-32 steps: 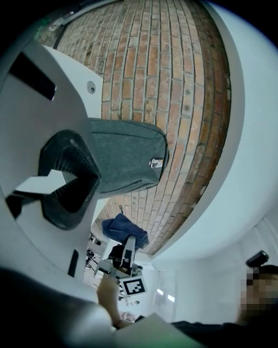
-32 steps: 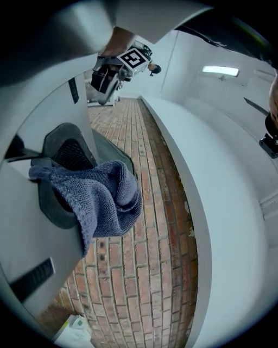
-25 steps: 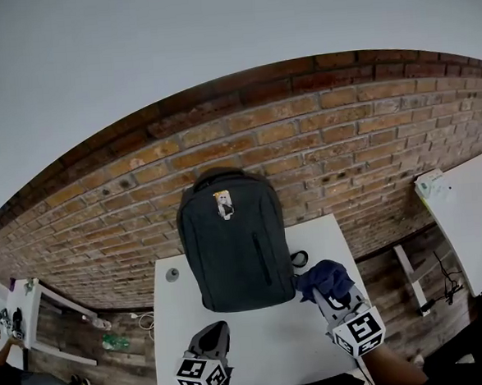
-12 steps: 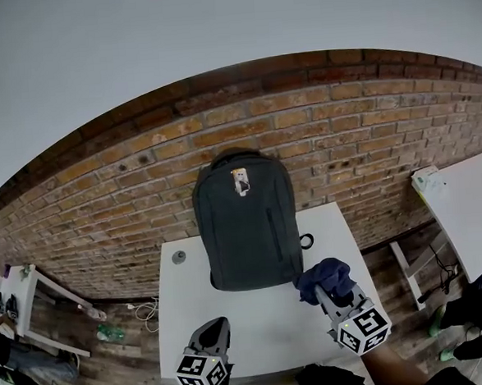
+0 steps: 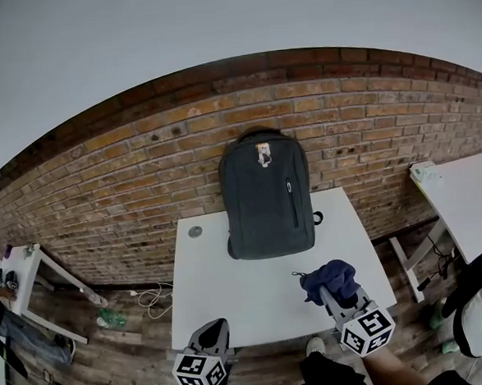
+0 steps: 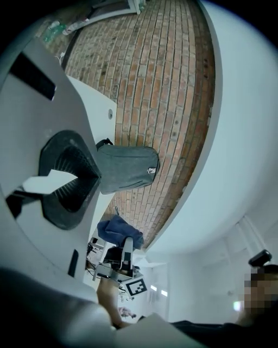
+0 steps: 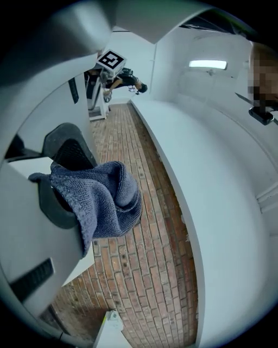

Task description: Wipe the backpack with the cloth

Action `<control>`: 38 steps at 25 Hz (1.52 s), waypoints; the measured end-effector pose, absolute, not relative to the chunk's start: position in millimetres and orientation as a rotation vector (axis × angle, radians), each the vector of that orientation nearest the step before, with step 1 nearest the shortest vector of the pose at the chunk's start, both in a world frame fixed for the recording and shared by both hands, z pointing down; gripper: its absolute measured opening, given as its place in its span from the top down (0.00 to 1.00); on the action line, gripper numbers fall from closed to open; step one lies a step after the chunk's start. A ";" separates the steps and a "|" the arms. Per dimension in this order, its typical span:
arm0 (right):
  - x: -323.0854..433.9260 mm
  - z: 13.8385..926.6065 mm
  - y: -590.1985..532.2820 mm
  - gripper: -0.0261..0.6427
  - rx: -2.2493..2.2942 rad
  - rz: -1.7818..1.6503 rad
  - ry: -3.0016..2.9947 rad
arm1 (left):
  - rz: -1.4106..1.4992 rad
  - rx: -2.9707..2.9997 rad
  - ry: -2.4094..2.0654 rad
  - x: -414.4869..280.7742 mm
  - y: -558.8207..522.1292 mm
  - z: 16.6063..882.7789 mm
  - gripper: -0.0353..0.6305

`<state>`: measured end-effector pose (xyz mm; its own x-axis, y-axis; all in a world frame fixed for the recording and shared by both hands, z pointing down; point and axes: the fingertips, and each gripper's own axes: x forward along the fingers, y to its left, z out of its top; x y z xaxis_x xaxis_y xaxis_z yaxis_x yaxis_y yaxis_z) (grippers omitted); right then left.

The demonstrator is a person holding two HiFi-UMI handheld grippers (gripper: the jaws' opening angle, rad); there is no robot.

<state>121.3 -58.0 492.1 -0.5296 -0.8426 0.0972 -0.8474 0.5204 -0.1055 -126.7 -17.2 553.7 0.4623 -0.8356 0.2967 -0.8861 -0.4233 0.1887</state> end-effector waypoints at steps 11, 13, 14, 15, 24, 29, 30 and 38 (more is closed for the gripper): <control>82.9 477.2 51.4 0.90 1.573 0.144 -2.668 | 0.174 2.427 -1.466 -182.1 73.8 546.7 0.96; 75.1 477.1 71.0 0.90 1.579 0.143 -2.654 | 0.162 2.432 -1.459 -190.0 90.1 543.5 0.96; 71.6 476.0 79.7 0.90 1.584 0.142 -2.648 | 0.159 2.434 -1.455 -193.9 97.9 542.3 0.96; 68.2 474.3 87.9 0.90 1.591 0.139 -2.645 | 0.160 2.437 -1.451 -198.0 105.5 542.1 0.96; 47.2 469.6 142.6 0.90 1.583 0.133 -2.620 | 0.144 2.409 -1.466 -231.7 153.9 546.0 0.96; 46.7 468.9 159.0 0.90 1.544 0.116 -2.618 | 0.135 2.411 -1.458 -226.6 172.9 547.6 0.96; 47.6 468.0 161.0 0.90 1.539 0.110 -2.621 | 0.133 2.412 -1.461 -225.2 175.9 547.5 0.96; 73.3 464.4 196.0 0.90 1.514 0.101 -2.643 | 0.137 2.388 -1.511 -205.5 216.7 541.0 0.96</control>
<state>73.3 196.0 464.4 -0.5030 -0.8567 0.1147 -0.8629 0.5052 -0.0107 -205.5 216.7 541.0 0.4385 -0.8649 0.2440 -0.8948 -0.3948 0.2087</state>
